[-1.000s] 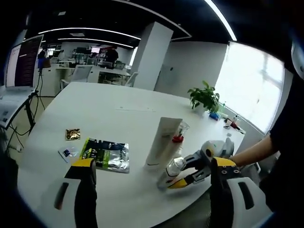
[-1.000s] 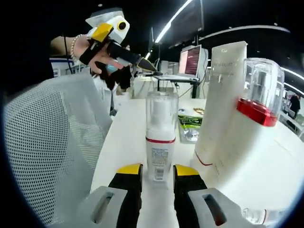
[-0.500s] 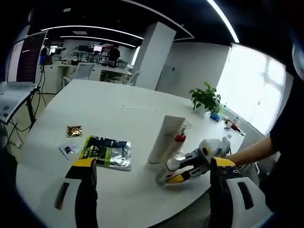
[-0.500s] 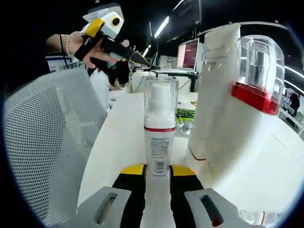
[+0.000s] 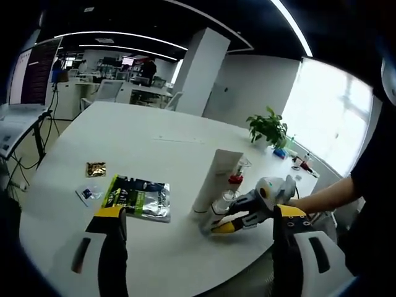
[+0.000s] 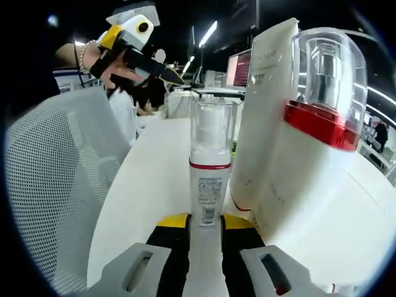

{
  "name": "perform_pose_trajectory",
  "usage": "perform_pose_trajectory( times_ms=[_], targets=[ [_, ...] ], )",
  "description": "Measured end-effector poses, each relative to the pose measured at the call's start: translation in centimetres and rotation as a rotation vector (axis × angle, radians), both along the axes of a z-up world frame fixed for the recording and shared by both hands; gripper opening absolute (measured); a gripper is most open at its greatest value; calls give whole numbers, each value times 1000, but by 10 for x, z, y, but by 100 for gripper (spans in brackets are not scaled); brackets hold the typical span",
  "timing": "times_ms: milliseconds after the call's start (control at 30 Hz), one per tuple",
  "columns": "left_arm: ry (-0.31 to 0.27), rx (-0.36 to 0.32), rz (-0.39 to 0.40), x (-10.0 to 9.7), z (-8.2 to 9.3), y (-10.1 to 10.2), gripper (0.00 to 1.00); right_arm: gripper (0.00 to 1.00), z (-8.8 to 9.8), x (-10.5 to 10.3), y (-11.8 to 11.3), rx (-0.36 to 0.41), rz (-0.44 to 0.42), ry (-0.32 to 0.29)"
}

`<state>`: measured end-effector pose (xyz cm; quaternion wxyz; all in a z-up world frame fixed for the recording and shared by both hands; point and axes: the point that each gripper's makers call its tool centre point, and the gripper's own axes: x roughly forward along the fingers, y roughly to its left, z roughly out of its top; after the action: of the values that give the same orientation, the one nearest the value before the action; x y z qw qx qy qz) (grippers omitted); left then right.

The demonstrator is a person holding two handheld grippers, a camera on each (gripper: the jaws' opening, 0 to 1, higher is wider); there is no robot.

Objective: Arrange the skincare products in the storage area until every visible bottle or jar stands upright without overlapping.

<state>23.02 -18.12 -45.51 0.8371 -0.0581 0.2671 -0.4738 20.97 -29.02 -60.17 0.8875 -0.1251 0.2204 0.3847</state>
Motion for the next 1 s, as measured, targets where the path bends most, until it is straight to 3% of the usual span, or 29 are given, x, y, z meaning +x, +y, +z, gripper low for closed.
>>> perform_pose_trajectory(
  times_ms=[433, 633, 700, 733, 800, 1000],
  targets=[
    [1, -5, -2, 1, -1, 0, 92, 15, 0, -4, 1, 13, -2, 27],
    [-18, 4, -23, -1, 4, -2, 93, 16, 6, -12, -3, 23, -43, 52],
    [-25, 5, -29, -1, 6, -1, 93, 17, 9, -15, -3, 65, -81, 89],
    [-28, 2, -31, -1, 8, -1, 93, 19, 10, -20, -1, 84, -85, 116],
    [-30, -3, -32, -1, 9, -1, 93, 20, 6, -21, -4, 56, -76, 98],
    [-31, -14, -40, -5, 12, 3, 92, 37, 12, -33, -5, 45, -92, 123]
  ],
)
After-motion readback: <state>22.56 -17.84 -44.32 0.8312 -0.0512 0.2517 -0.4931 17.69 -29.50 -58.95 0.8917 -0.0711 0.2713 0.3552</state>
